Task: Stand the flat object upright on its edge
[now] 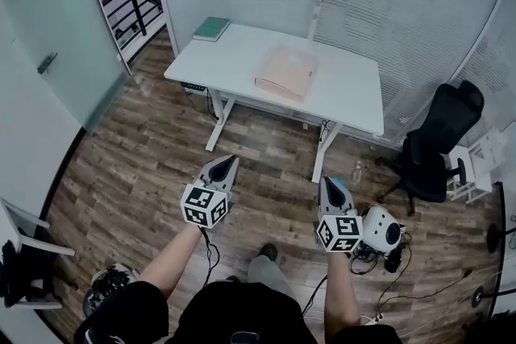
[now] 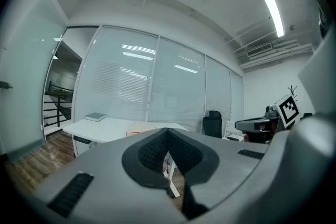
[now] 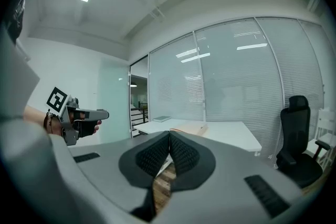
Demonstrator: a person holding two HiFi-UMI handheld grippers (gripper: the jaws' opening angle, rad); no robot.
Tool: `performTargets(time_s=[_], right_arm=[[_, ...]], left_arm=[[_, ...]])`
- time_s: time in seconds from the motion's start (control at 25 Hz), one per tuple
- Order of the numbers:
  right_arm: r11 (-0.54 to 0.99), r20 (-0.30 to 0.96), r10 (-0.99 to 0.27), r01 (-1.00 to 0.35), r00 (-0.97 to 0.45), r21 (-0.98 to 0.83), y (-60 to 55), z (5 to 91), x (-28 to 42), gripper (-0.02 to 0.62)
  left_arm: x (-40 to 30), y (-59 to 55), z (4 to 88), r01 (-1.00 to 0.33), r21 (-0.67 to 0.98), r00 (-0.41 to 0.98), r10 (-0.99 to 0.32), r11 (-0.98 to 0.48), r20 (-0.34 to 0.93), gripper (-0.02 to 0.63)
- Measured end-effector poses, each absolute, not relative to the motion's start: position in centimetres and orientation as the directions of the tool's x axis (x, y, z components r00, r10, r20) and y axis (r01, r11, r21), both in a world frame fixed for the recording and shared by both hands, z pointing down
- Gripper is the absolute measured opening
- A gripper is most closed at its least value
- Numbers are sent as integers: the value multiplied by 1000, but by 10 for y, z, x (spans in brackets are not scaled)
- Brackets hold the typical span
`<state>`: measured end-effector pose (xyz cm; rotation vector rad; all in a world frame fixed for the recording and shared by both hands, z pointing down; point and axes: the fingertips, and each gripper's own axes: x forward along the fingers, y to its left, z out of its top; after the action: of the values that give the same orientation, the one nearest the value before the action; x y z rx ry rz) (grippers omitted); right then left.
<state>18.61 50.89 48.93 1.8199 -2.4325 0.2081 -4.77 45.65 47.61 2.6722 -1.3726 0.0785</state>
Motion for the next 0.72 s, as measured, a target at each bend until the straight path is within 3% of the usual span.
performTargets(time_s=[0.72], right_arm=[[298,173,-938,-953,-301,-43,400,478,243,21]], left_arm=[[10,347,465,-816,109,577,-811,-568,100,20]])
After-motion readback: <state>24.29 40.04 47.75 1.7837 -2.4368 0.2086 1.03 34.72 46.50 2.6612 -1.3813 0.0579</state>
